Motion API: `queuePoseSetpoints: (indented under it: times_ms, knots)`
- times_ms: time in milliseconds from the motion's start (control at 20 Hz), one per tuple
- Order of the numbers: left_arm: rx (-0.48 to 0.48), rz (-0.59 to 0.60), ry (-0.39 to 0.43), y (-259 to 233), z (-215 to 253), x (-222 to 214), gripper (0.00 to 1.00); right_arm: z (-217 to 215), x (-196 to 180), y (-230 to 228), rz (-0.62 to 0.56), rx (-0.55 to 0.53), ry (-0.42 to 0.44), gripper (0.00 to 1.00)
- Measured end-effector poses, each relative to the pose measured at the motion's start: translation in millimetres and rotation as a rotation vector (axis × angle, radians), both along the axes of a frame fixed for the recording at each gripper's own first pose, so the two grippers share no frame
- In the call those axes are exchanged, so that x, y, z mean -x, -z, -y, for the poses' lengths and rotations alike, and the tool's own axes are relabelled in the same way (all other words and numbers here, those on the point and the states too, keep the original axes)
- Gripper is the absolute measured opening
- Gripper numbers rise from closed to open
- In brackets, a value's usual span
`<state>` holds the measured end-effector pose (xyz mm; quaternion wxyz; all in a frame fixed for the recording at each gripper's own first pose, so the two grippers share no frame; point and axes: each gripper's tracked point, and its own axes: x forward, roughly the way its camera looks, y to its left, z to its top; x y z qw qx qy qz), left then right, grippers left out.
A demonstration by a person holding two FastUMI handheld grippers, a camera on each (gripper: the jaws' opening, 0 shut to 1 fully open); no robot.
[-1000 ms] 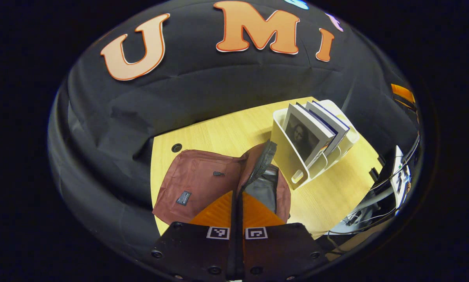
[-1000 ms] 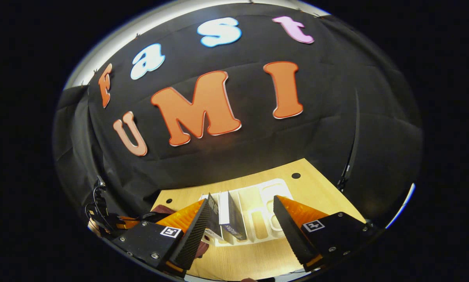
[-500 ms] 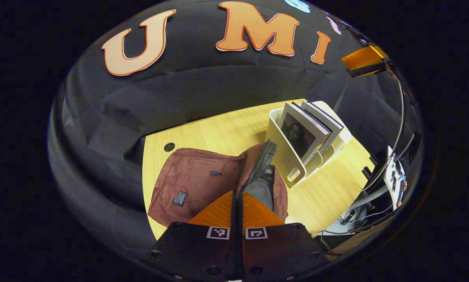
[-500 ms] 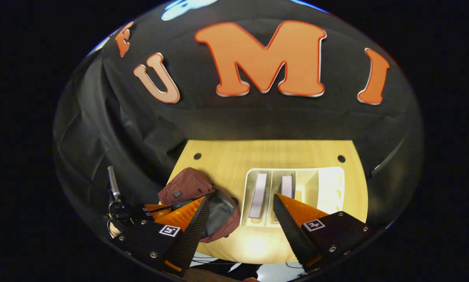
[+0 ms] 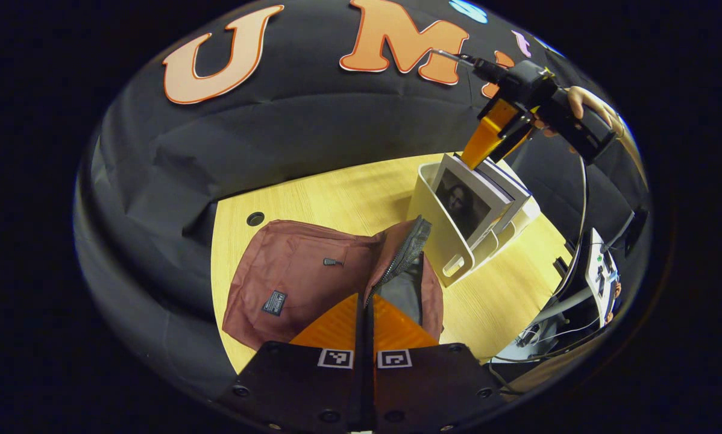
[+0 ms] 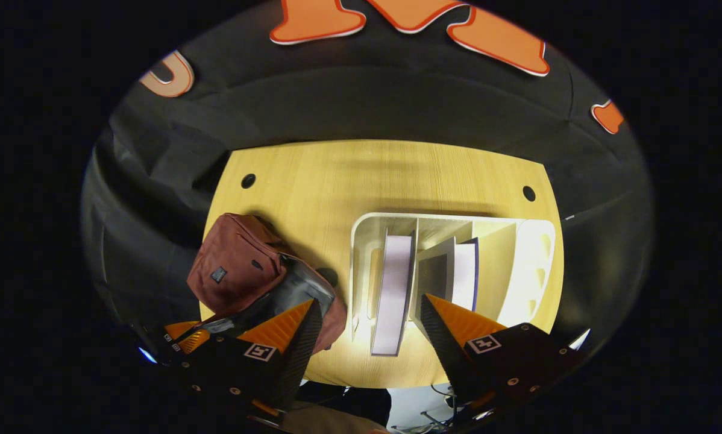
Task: Open the schoolbag, grab two books from the bookshelf and put them into the schoolbag.
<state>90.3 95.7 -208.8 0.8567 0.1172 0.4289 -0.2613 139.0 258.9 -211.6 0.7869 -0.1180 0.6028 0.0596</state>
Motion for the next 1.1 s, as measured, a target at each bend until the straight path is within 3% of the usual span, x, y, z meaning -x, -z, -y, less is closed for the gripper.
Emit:
queuePoseSetpoints:
  times_ms: [250,500,650,750,900,1100]
  knots:
    - [-0.018,0.007,0.008,-1,-3,-4,0.01,3,0,41,-0.071,0.07,-0.003,0.99]
    - [-0.018,0.001,0.009,-1,-3,-1,0.01,10,-10,63,-0.093,0.086,0.052,0.98]
    - [-0.019,-0.001,-0.002,0,-6,-3,0.01,18,-17,68,-0.089,0.118,0.085,0.74]
    - [-0.019,-0.003,-0.007,0,-7,-1,0.01,20,-15,72,-0.102,0.1,0.139,0.42]
    - [-0.018,-0.004,-0.012,1,-6,0,0.01,23,-15,68,-0.08,0.081,0.183,0.38]
    - [-0.009,-0.005,-0.007,0,-4,3,0.01,22,-14,35,-0.021,0.057,0.18,0.36]
